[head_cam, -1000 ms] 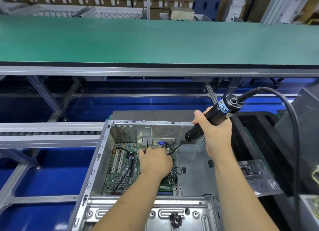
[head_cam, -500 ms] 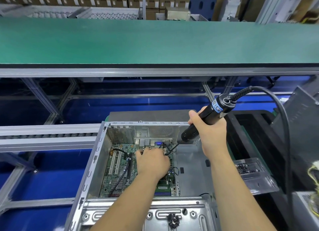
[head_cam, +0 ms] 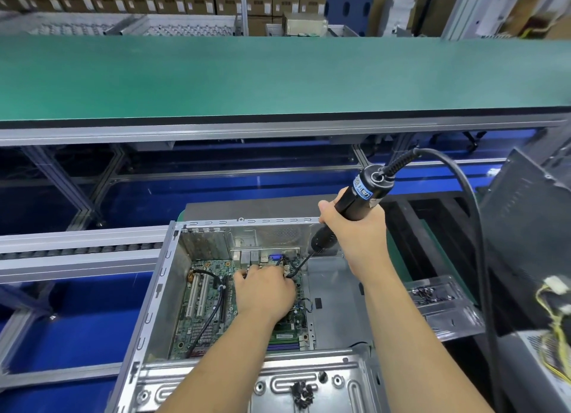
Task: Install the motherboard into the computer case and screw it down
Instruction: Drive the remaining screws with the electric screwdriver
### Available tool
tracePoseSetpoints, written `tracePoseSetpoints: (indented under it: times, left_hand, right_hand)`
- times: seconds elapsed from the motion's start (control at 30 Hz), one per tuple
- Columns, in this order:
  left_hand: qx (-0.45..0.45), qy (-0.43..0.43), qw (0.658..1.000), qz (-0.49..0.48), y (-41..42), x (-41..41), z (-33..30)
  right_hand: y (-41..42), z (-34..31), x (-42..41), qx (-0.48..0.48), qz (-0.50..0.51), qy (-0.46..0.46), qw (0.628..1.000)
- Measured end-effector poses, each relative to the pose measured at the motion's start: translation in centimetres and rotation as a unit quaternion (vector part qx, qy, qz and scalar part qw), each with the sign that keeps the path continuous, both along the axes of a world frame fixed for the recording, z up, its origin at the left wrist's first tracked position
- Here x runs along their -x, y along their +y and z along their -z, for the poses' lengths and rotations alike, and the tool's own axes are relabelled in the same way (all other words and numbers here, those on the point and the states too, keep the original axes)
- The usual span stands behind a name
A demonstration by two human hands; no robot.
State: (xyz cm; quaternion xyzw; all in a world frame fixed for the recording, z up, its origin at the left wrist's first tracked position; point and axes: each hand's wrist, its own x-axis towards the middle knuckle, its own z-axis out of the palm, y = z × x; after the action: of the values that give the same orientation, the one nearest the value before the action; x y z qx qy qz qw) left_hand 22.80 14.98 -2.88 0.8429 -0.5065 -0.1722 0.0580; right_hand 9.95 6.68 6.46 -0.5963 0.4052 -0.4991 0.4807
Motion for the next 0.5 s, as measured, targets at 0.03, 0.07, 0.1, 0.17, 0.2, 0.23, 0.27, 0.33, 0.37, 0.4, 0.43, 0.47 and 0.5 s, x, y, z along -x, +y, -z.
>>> tracePoseSetpoints:
  times: [0.03,0.07,0.1,0.17,0.2,0.23,0.27,0.33,0.37,0.4,0.43,0.47,0.5]
  left_hand:
    - [-0.001,0.0,1.0,0.0,0.0,0.01,-0.03]
    - [-0.002,-0.001,1.0,0.001,-0.01,0.03,-0.05]
    - [-0.003,-0.001,1.0,0.001,-0.01,0.06,-0.07]
    - [-0.002,-0.001,1.0,0.001,0.0,0.08,-0.08]
    - [-0.001,-0.001,1.0,0.0,-0.01,0.05,-0.08]
    - [-0.001,-0.002,1.0,-0.001,-0.01,0.01,-0.06]
    - [-0.002,-0.004,1.0,-0.001,0.0,-0.02,-0.05]
    - [-0.004,-0.005,1.0,-0.001,-0.03,-0.02,-0.01]
    - [-0.003,-0.004,1.0,-0.002,-0.05,-0.01,0.0]
    - [-0.002,-0.004,1.0,-0.003,-0.05,0.0,0.02]
    - [-0.001,-0.004,1.0,-0.004,-0.06,0.0,0.04]
    - [-0.001,-0.004,1.0,-0.004,-0.07,-0.01,0.06]
    - [0.0,-0.003,1.0,-0.004,-0.09,-0.01,0.08]
  right_hand:
    - [-0.02,0.02,-0.01,-0.001,0.0,0.005,1.0]
    - [-0.02,0.04,-0.03,0.0,-0.002,0.008,1.0]
    - [-0.01,0.07,-0.07,0.0,-0.005,0.007,1.0]
    - [0.05,0.05,-0.14,0.0,-0.01,0.001,1.0]
    - [0.07,0.03,-0.19,0.001,-0.014,0.0,1.0]
    - [0.06,0.02,-0.26,0.001,-0.018,0.002,1.0]
    - [0.04,0.0,-0.32,0.002,-0.02,0.005,1.0]
    - [-0.03,-0.04,-0.38,0.004,-0.019,0.009,1.0]
    - [-0.08,-0.01,-0.37,0.005,-0.019,0.007,1.0]
    - [-0.12,0.06,-0.32,0.007,-0.02,0.006,1.0]
    - [-0.13,0.15,-0.26,0.009,-0.023,0.007,1.0]
    - [-0.11,0.24,-0.17,0.01,-0.025,0.009,1.0]
    - [-0.07,0.3,-0.09,0.012,-0.026,0.011,1.0]
